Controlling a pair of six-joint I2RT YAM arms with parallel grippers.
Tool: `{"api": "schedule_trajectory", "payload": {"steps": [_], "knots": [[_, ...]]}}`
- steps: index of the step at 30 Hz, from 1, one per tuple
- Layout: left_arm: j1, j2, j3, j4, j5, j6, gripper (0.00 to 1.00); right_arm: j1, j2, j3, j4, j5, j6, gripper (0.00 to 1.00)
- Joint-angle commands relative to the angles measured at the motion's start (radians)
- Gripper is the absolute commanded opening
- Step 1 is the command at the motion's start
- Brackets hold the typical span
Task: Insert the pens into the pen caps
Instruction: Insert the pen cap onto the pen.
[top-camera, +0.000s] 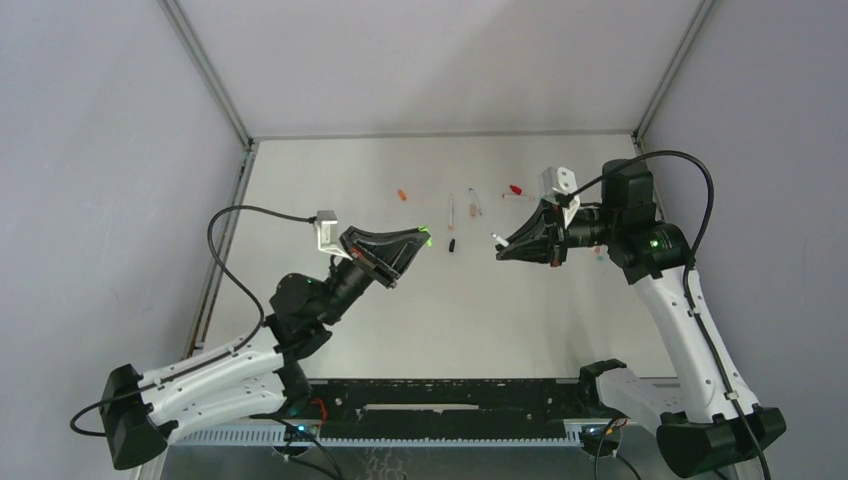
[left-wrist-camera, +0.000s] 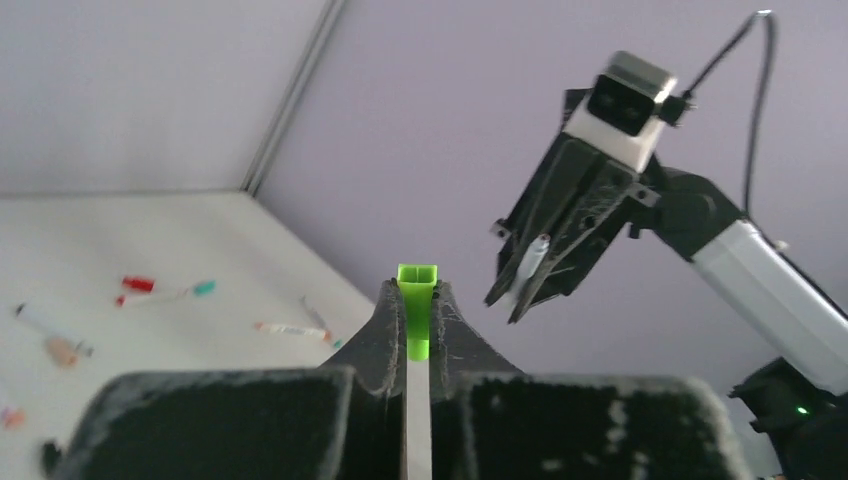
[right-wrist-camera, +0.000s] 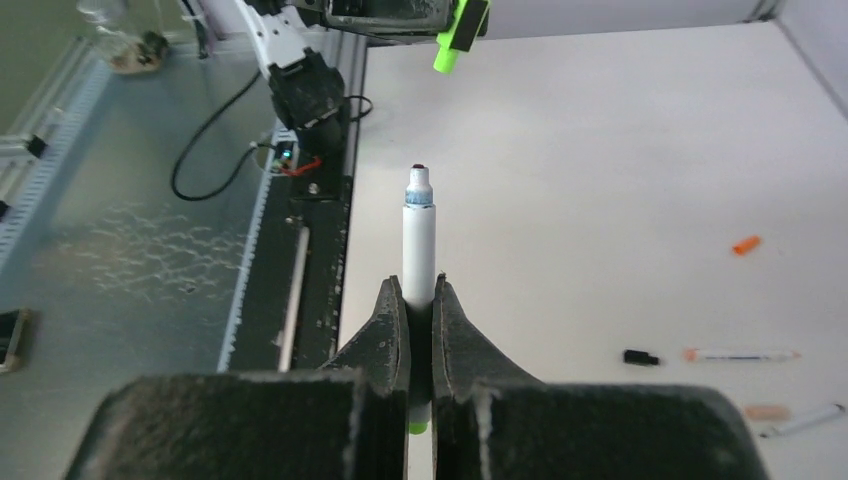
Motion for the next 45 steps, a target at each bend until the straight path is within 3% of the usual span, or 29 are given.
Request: {"api": "schedule_trajectory", "payload": {"steps": [1, 7, 14, 23, 45], "knots": [[-0.004, 0.037, 0.025, 0.262, 0.12, 0.094, 0.0, 0.058, 0.017, 0.045, 0.077, -0.016, 0.179, 0.0], [-0.004, 0.142, 0.028, 0.516, 0.127, 0.028, 0.0, 0.103, 0.032, 0.045, 0.162, -0.075, 0.339, 0.0], [-0.017, 0.266, 0.054, 0.725, 0.085, -0.075, 0.0, 0.105, 0.014, 0.043, 0.212, -0.141, 0.406, 0.0], [-0.084, 0.329, 0.094, 0.744, 0.015, -0.057, 0.0, 0.104, -0.006, -0.039, 0.433, -0.091, 0.629, 0.0], [-0.142, 0.476, 0.203, 0.788, -0.019, -0.083, 0.0, 0.106, -0.028, -0.1, 0.557, -0.068, 0.744, 0.0]]}}
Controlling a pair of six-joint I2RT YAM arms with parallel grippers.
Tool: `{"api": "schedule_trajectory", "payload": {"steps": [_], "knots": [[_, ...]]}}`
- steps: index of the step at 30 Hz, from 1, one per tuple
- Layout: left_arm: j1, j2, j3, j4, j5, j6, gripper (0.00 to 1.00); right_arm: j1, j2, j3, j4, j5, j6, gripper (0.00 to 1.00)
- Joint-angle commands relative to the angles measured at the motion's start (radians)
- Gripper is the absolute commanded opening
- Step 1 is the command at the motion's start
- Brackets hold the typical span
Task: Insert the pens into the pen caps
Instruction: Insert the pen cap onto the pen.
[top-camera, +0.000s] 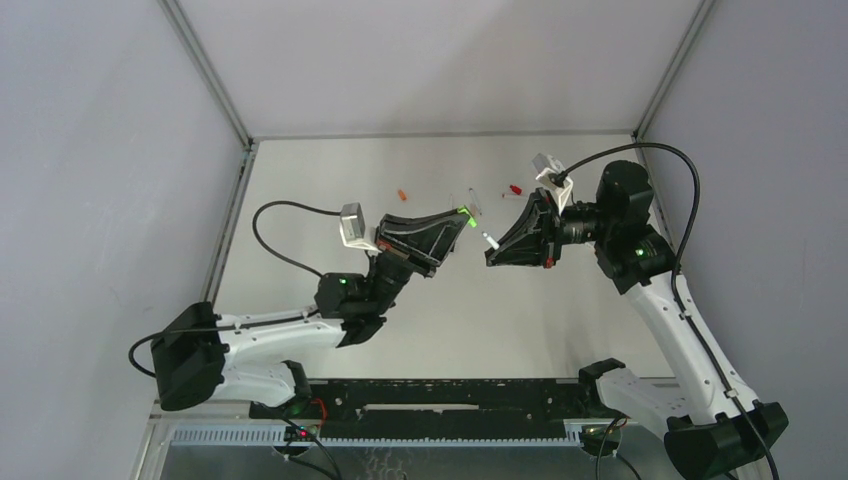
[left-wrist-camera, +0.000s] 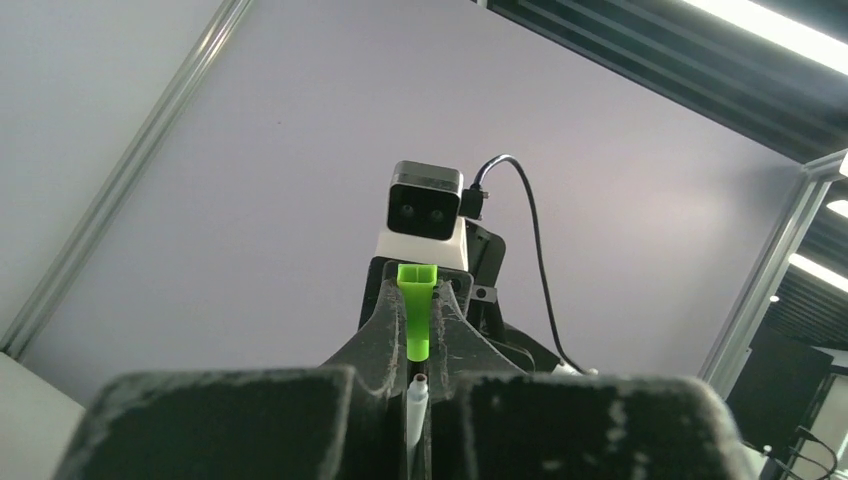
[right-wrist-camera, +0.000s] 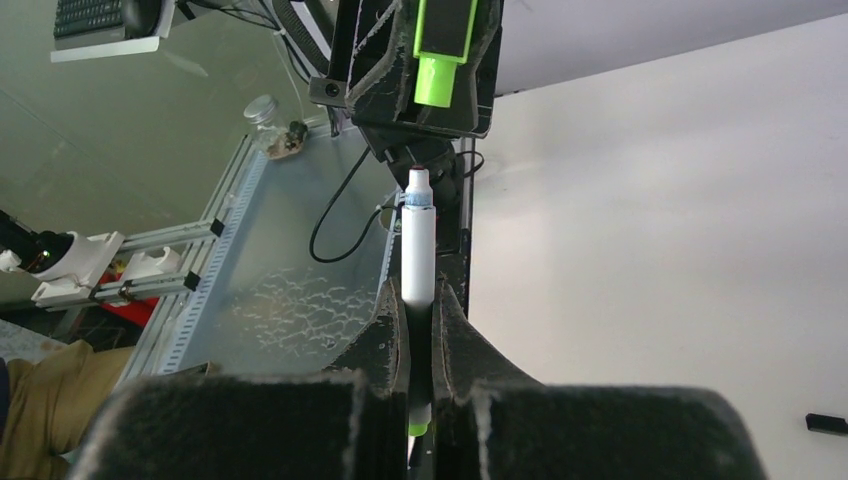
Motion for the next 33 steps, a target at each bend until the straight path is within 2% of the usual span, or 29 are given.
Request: {"api": "schedule_trajectory", "payload": {"steps": [1, 33], "knots": [[-0.006, 0.017, 0.055, 0.049, 0.002, -0.019, 0.0, 0.001, -0.007, -0.001, 0.057, 0.01, 0.041, 0.0], [-0.027, 0.06, 0.064, 0.056, -0.002, -0.061, 0.0, 0.003, -0.009, -0.001, 0.072, 0.047, 0.069, 0.0]]}}
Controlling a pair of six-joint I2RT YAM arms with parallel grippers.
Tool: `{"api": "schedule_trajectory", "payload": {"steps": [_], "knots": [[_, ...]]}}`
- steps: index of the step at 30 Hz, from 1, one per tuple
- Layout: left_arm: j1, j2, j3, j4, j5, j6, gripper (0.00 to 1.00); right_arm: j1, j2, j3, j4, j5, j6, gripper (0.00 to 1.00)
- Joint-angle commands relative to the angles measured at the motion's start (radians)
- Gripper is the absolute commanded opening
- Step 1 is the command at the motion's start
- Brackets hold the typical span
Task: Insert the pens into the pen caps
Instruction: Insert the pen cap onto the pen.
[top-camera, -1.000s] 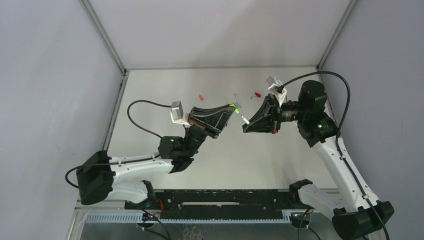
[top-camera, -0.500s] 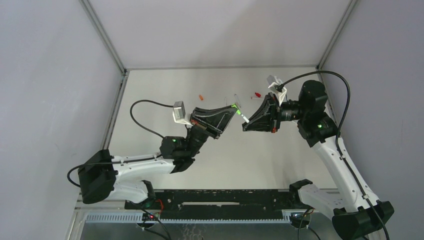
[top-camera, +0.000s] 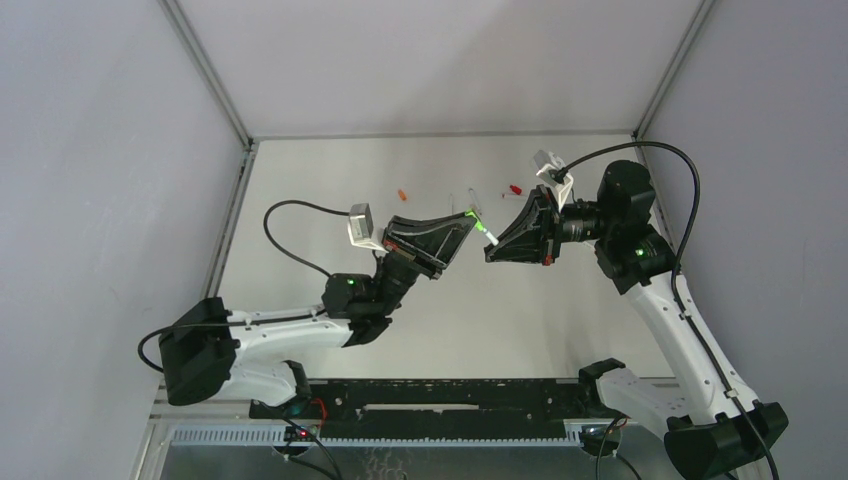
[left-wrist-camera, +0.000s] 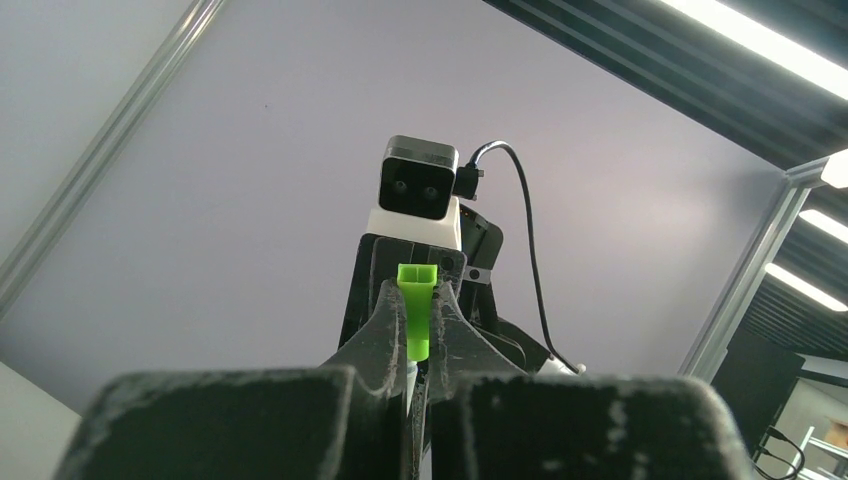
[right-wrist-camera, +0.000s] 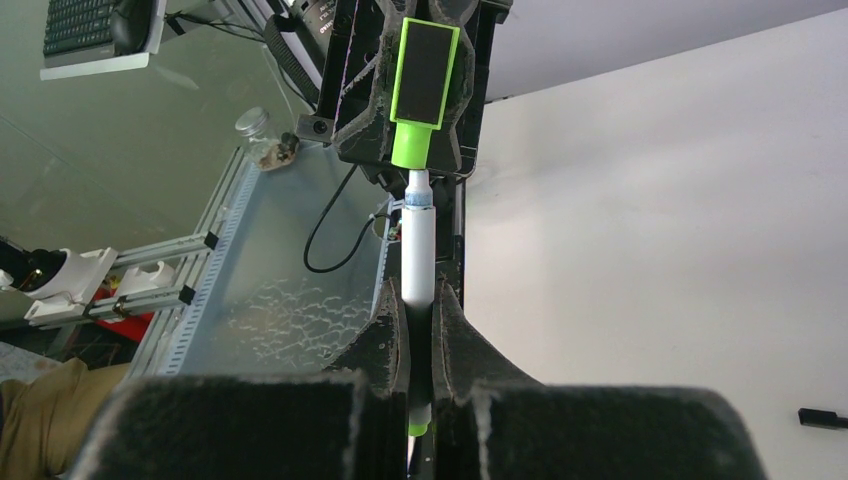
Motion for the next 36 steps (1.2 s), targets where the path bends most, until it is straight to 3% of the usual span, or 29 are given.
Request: {"api": "schedule_trajectory", "payload": {"steps": [1, 36], "knots": [[-0.013, 0.009, 0.052, 0.02, -0.003, -0.008, 0.0, 0.004, -0.012, 0.001, 0.035, 0.013, 0.022, 0.0], [-0.013, 0.007, 0.024, 0.02, -0.063, -0.014, 0.0, 0.01, -0.008, -0.017, 0.051, 0.026, 0.031, 0.0]]}}
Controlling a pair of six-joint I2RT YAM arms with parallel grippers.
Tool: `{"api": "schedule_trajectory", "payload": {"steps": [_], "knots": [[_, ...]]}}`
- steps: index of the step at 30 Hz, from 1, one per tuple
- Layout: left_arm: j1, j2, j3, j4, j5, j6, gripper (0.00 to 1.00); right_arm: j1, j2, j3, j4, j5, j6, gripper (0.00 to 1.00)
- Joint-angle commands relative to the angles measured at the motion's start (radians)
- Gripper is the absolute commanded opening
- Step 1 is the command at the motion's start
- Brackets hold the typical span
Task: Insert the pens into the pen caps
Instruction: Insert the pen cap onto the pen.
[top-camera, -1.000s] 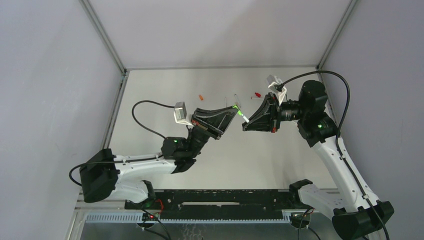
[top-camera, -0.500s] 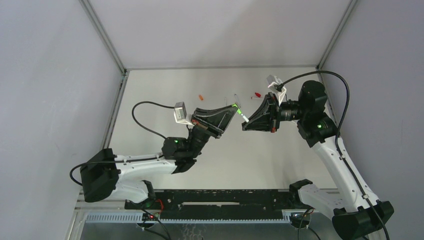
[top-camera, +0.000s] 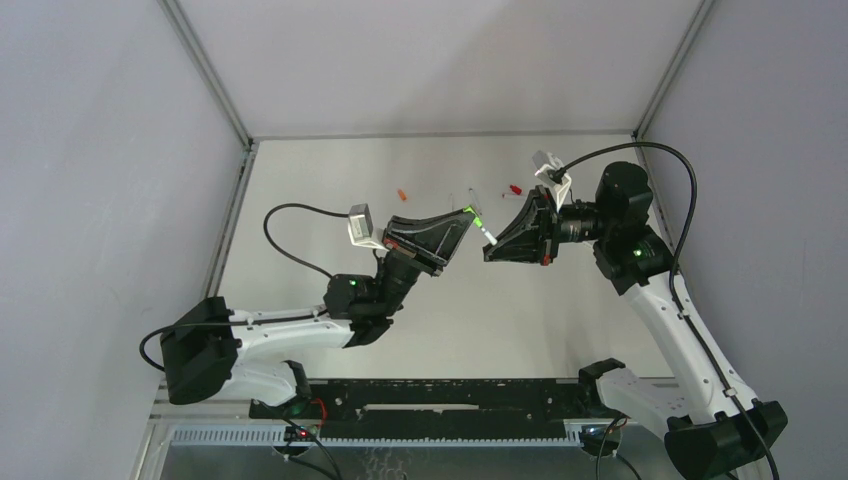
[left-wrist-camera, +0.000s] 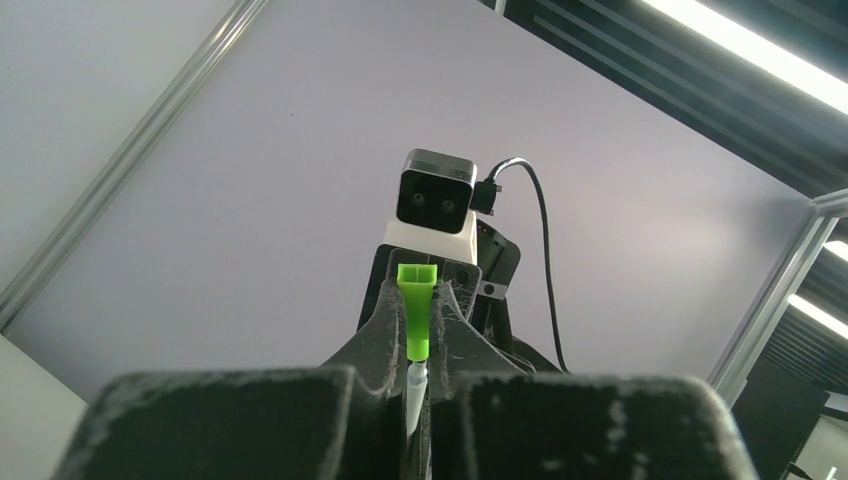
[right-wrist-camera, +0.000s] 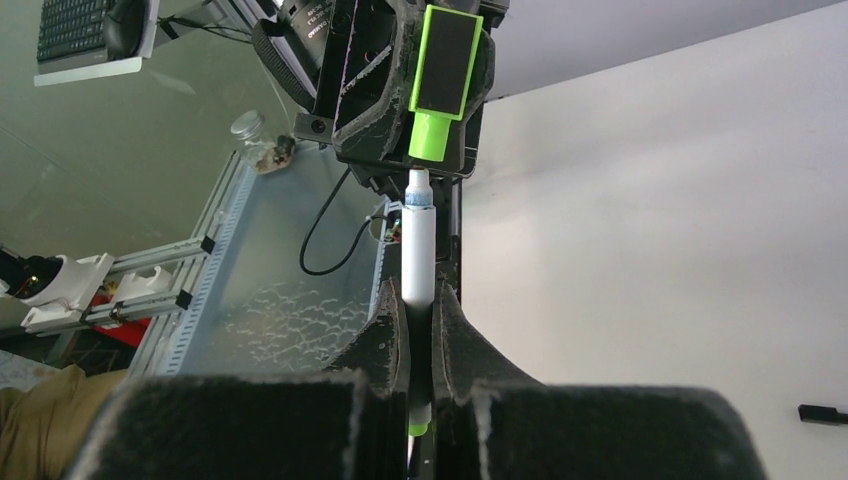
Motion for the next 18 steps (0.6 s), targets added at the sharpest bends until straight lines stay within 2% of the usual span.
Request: {"api": "schedule_trajectory", "payload": {"steps": [1, 18], "knots": [[-0.005, -0.002, 0.025, 0.018, 0.009, -0.015, 0.0, 0.006, -0.008, 0.0, 0.032, 0.015, 0.019, 0.0], [-0.005, 0.01, 0.022, 0.019, 0.018, -0.034, 0.0, 0.002, -0.01, 0.0, 0.038, 0.031, 0.032, 0.0]]}}
